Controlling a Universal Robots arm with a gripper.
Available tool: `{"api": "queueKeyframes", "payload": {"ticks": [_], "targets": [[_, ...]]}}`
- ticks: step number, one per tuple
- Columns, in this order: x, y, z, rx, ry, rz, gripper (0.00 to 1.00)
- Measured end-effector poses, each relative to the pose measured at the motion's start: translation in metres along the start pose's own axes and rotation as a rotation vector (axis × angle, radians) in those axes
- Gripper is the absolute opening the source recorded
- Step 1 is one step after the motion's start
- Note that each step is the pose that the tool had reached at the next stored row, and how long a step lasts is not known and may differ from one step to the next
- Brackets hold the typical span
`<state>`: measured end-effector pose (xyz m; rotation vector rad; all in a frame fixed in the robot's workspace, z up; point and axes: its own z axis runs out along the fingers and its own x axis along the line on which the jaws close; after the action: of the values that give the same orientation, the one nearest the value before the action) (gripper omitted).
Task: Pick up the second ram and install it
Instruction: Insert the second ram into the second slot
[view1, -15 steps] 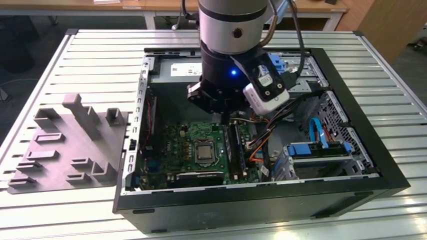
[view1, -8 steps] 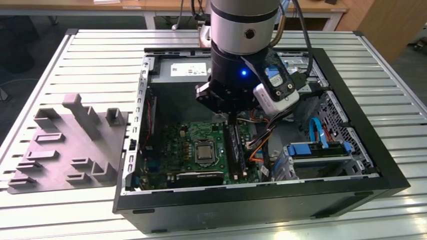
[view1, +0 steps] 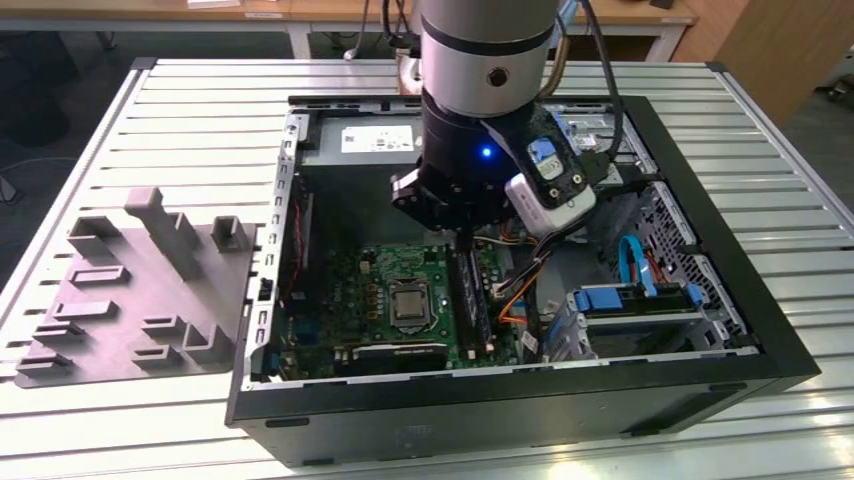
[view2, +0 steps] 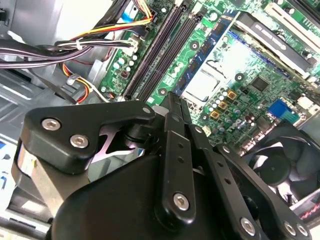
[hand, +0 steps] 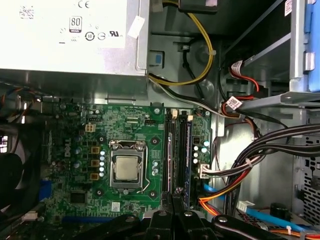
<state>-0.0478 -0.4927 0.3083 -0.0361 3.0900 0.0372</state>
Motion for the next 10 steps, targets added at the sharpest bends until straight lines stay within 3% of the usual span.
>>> {"api": "queueKeyframes", "payload": {"ticks": [10], "targets": [[0.0009,-0.0004,0.0181,-0.0007,-0.0001,0.0,0.12]]}}
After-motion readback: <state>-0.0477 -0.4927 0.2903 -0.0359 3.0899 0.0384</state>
